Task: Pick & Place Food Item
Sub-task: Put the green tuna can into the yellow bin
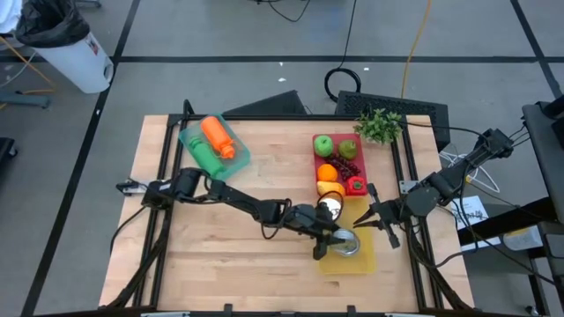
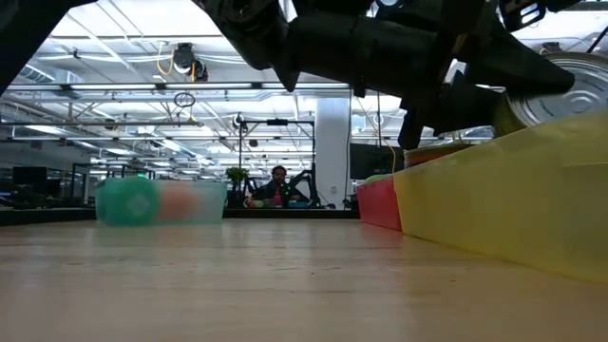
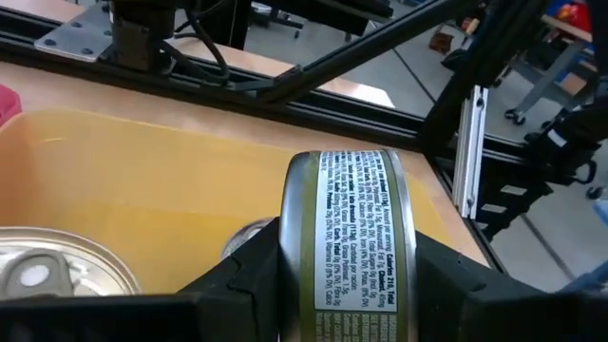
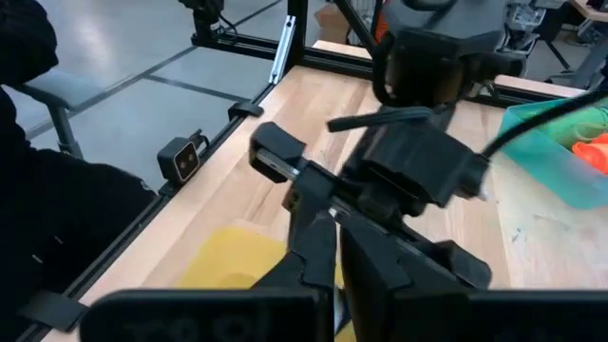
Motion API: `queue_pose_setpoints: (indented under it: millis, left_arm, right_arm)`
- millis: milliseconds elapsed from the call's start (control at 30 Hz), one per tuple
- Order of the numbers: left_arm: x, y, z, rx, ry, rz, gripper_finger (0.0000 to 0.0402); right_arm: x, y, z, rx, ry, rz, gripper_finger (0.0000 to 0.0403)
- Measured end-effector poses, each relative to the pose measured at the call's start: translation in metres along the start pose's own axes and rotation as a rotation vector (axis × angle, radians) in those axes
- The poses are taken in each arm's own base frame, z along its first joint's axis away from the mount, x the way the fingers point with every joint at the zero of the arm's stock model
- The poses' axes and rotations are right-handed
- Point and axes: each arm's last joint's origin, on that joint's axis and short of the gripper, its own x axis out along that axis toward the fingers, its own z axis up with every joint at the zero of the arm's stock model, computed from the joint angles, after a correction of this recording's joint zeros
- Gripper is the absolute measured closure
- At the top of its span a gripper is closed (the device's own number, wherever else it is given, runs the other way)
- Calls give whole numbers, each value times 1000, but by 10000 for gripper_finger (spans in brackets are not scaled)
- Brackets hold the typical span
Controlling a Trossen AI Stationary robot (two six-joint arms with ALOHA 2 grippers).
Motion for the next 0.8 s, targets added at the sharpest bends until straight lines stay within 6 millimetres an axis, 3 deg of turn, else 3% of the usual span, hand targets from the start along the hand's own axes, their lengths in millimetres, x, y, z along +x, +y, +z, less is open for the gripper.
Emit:
queue_pose_setpoints:
  millis: [200,433,567,800]
  left_arm:
    - [1,-8,-4,4,-13,58,225]
    - [0,2,-5,-126,9,96,160]
    - [0,6,-3,-93,5,98,130]
    - [-18,-3,32,22,-27,-7,108]
  right_arm:
    - [0,0,0,0,0,0,394]
    - [0,0,0,2,-5,0,394]
    - [0,0,0,4,-5,1,394]
    - [1,0,2,25,-14,5,394]
